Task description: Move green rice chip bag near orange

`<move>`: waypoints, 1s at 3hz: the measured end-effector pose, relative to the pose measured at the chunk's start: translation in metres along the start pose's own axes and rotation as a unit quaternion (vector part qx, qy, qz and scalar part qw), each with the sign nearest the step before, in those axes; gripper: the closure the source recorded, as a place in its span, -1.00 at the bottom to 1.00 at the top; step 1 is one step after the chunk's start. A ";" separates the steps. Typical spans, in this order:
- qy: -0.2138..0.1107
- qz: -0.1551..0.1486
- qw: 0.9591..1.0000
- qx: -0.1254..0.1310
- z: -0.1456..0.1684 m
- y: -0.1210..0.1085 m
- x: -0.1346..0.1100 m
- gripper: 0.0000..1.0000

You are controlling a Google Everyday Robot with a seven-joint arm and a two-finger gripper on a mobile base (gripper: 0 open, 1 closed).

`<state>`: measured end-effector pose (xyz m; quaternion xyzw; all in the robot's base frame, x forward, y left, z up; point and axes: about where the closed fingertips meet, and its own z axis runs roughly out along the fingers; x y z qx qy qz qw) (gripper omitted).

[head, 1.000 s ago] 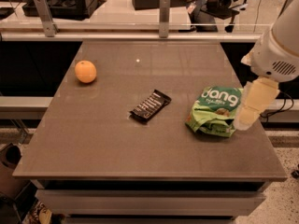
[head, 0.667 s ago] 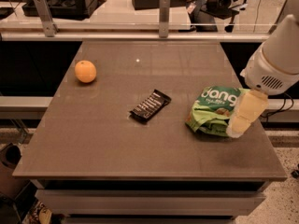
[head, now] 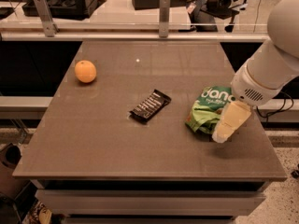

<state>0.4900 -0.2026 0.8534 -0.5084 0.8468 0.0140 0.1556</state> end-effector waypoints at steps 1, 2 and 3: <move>0.000 -0.001 1.000 0.001 0.000 0.000 -0.001 -0.68; 0.000 -0.002 1.000 0.000 0.000 0.001 -0.001 -0.19; 0.000 -0.002 1.000 0.000 0.001 0.001 -0.001 0.26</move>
Offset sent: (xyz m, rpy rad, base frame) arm 0.0003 0.0006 0.0000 -0.0001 -0.0021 0.0010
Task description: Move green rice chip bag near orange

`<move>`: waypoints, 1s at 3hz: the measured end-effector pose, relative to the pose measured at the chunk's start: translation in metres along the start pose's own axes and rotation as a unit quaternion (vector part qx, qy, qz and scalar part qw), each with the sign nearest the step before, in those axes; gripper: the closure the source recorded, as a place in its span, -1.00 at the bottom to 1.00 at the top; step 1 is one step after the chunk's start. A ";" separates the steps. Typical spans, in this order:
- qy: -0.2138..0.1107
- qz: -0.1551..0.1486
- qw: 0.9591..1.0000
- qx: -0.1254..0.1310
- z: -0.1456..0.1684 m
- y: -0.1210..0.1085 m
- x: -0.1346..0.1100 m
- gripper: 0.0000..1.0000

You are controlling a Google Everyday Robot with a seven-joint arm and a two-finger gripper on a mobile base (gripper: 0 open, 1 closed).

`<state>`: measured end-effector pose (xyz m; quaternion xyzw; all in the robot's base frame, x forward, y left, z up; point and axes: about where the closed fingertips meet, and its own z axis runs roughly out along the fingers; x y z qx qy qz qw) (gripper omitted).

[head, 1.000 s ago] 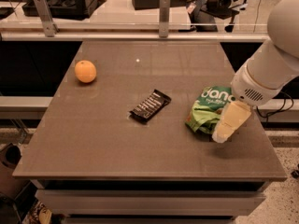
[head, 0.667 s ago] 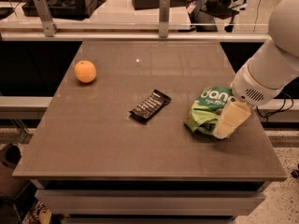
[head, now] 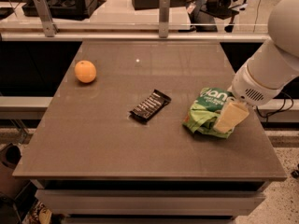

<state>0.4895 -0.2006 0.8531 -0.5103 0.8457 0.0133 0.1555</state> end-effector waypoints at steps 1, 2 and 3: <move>0.000 0.000 1.000 0.000 -0.002 0.000 -0.001 0.74; 0.000 0.000 1.000 0.000 -0.002 0.000 -0.001 1.00; 0.000 0.000 1.000 0.000 -0.002 0.000 -0.001 1.00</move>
Offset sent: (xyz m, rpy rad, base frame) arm 0.0000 0.0000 0.0016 0.0000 0.0000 0.0001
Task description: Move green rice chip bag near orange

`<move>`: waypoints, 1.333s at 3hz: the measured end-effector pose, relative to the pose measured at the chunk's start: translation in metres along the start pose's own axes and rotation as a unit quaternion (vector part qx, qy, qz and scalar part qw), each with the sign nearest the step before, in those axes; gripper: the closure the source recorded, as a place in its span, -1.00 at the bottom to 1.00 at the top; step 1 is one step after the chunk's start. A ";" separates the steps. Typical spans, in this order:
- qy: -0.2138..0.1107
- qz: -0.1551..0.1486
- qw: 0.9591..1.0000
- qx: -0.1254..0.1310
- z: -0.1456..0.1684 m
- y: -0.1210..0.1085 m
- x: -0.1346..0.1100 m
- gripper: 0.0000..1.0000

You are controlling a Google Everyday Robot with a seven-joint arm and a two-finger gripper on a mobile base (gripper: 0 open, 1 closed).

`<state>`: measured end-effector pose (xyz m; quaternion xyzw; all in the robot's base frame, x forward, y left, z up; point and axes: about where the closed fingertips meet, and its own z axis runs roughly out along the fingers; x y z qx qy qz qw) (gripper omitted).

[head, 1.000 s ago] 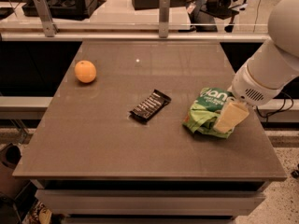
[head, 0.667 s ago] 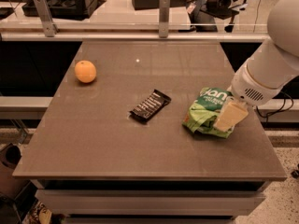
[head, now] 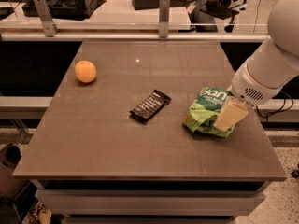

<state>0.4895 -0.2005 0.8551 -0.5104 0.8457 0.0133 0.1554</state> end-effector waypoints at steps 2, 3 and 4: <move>0.014 -0.004 0.999 0.051 -0.045 -0.007 -0.007 1.00; 0.016 -0.010 0.997 0.077 -0.069 -0.011 -0.015 1.00; 0.008 -0.019 0.996 0.092 -0.078 -0.017 -0.028 1.00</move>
Offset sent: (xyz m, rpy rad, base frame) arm -0.0056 -0.0133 0.0853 -0.1269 -0.1356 -0.0513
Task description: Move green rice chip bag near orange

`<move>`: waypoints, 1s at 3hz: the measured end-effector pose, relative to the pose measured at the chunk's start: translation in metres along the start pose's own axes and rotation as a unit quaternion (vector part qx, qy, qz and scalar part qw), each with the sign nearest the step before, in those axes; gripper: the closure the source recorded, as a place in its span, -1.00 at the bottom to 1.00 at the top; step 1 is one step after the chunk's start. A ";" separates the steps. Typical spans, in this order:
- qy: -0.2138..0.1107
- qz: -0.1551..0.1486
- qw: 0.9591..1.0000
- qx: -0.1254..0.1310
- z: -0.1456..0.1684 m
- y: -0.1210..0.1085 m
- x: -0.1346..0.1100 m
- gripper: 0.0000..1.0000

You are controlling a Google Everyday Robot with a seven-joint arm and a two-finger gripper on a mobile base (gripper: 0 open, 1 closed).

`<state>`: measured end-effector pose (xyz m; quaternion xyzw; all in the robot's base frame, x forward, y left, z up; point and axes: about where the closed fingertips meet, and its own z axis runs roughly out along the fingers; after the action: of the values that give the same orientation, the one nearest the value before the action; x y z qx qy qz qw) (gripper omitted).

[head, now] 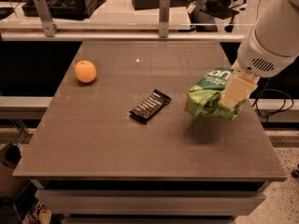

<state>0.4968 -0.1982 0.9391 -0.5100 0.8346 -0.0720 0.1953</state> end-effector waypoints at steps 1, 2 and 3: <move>-0.022 -0.019 0.999 0.014 0.000 -0.009 -0.027 1.00; -0.042 -0.044 0.998 0.028 -0.001 -0.015 -0.061 1.00; -0.055 -0.069 0.995 0.045 -0.003 -0.019 -0.096 1.00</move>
Offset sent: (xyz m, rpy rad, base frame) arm 0.0610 0.0805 0.0346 0.0155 -0.1524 0.1566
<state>0.5497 -0.1229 0.9719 -0.5604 0.7810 -0.0948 0.2588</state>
